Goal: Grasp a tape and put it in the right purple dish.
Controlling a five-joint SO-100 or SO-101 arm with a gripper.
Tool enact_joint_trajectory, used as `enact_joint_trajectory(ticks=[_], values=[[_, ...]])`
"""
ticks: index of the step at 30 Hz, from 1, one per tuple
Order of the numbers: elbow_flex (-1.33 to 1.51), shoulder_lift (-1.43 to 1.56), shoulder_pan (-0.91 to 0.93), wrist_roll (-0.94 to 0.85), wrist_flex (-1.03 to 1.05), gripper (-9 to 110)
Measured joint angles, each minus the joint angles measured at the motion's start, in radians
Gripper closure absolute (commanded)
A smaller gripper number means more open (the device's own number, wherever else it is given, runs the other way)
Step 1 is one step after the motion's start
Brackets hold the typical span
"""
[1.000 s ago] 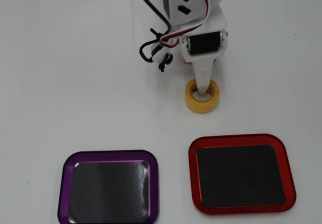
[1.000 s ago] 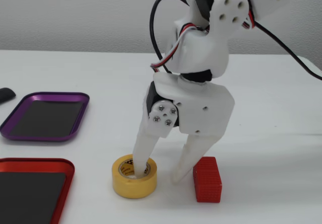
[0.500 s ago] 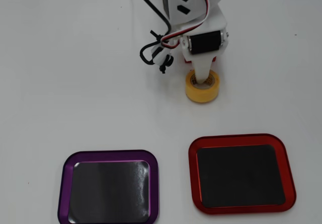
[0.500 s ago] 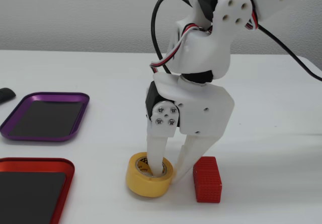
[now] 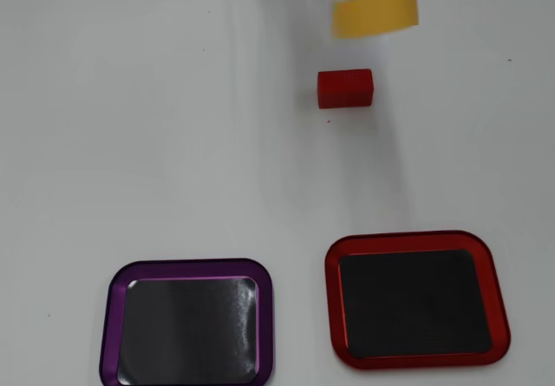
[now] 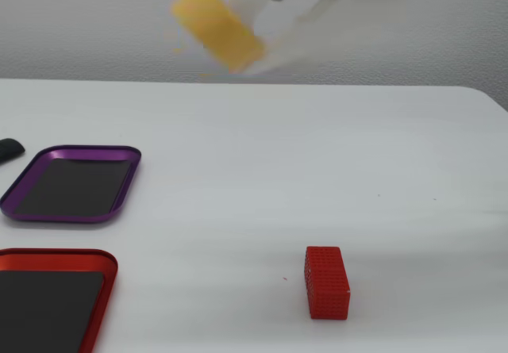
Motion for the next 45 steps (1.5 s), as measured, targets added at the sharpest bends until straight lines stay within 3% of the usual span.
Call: enact_joint_trajectory(ticks=[6, 15, 18, 25, 32, 45], values=[[0.199, 0.055, 0.101, -0.207, -0.121, 102], [0.577, 0.003, 0.250, -0.336, -0.940, 102], [0.558, -0.110, 0.258, -0.360, -1.080, 102], [0.285, -0.489, 0.285, -0.360, -1.109, 102], [-0.002, -0.769, 0.299, -0.360, -1.011, 102], [-0.123, -0.876, 0.354, -0.362, -0.963, 102]])
